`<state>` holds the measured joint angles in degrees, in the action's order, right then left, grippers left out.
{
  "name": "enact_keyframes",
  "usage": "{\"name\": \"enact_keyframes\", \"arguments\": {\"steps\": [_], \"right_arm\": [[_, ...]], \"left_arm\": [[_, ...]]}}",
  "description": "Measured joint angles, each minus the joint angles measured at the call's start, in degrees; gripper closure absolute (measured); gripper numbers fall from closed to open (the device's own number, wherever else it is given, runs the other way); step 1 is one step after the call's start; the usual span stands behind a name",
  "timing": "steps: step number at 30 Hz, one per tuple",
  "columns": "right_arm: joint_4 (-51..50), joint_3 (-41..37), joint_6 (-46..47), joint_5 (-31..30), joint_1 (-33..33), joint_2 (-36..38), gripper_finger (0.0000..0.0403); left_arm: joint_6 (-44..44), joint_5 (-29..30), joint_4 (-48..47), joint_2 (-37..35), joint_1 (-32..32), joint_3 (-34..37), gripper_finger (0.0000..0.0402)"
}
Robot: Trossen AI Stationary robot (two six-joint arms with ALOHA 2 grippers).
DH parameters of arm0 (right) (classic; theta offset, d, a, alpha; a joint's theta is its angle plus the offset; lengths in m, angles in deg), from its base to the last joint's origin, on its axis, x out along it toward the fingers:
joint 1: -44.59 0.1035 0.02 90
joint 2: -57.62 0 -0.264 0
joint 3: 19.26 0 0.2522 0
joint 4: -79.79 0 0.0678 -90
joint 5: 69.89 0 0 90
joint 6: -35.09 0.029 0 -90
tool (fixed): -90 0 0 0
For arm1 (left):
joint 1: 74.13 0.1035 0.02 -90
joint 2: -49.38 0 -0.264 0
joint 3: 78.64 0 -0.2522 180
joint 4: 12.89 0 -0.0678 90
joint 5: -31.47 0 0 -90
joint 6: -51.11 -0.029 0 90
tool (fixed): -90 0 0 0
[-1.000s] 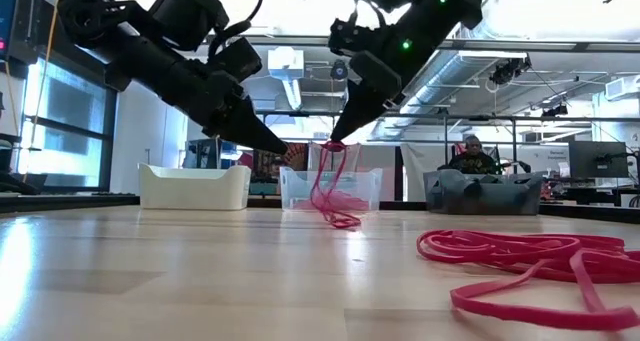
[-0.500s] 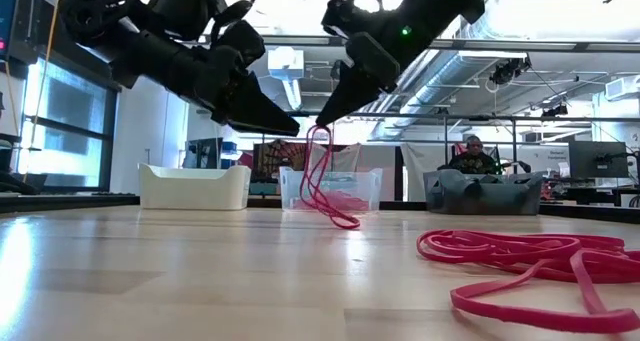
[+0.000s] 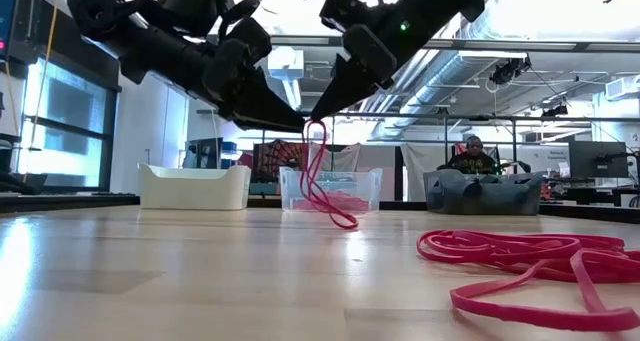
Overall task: Sort rubber bands into baskets
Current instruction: Put the red rubber band into the transparent bin
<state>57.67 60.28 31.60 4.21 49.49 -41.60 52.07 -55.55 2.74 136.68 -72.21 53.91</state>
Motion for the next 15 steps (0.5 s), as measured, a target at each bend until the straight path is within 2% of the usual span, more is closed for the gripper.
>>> {"name": "enact_keyframes", "arguments": {"steps": [8, 15], "right_arm": [[0.9, 0.0, 0.0, 0.0, 0.5, 0.0, 0.0403], [1.0, 0.0, 0.0, 0.0, 1.0, 0.0, 0.0403]], "left_arm": [[-0.3, -1.2, 0.5, 0.2, 0.0, 0.0, 0.032], [-3.6, -1.3, 0.5, 0.2, 0.0, 0.0, 0.0394]]}}
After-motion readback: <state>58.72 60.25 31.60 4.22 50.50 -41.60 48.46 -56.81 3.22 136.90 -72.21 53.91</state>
